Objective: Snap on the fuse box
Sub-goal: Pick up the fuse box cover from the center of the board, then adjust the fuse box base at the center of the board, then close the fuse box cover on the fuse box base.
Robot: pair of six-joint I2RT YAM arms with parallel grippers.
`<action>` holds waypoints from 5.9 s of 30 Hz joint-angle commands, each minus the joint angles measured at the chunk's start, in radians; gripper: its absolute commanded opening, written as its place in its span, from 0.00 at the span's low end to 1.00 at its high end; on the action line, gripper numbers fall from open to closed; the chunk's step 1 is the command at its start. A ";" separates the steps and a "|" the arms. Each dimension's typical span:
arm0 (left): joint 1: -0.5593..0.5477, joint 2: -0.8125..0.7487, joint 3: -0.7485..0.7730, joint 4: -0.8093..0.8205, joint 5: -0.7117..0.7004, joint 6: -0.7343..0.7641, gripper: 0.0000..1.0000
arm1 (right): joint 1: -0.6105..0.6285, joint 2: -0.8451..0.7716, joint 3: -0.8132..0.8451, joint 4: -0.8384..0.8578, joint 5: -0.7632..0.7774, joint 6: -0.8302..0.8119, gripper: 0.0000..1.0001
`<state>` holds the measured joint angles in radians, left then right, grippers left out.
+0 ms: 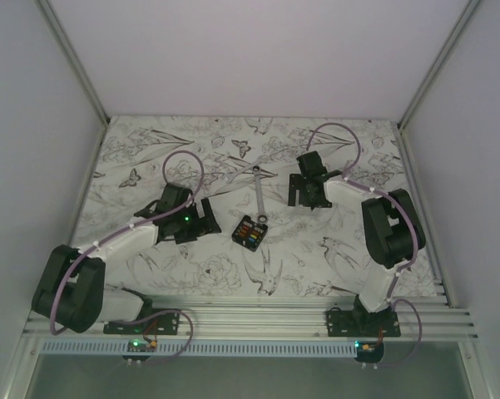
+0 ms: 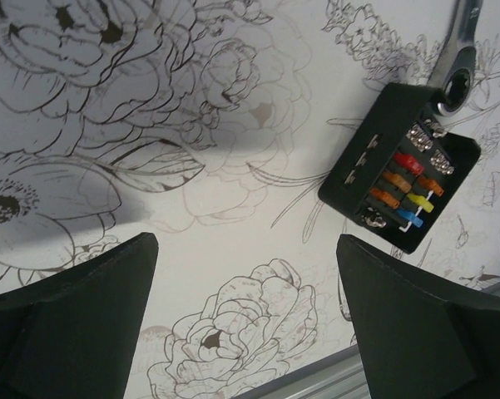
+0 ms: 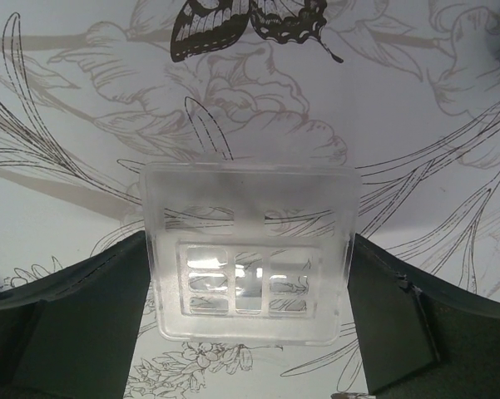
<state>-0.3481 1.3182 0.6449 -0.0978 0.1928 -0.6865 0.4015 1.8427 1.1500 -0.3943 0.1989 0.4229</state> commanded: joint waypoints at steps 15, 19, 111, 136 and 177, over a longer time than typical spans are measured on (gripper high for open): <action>-0.065 0.325 0.270 0.006 -0.002 0.051 0.51 | 0.018 -0.333 -0.130 0.011 -0.077 -0.037 0.72; -0.098 0.376 0.280 0.007 0.006 0.040 0.40 | 0.033 -0.403 -0.163 0.007 -0.104 -0.035 0.73; -0.255 0.213 -0.016 0.184 -0.059 -0.241 0.81 | 0.461 -0.205 -0.133 -0.074 0.118 0.247 1.00; -0.311 0.279 0.151 0.184 0.019 -0.205 0.69 | 0.345 -0.487 -0.274 -0.040 -0.020 0.106 0.92; -0.343 0.422 0.204 0.064 0.027 -0.182 0.20 | 0.303 -0.350 -0.485 0.111 -0.511 0.035 0.11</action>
<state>-0.7002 1.7195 0.9226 0.0807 0.2707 -0.9001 0.6231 1.4166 0.7238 -0.2501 -0.1318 0.4484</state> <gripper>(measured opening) 0.280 0.202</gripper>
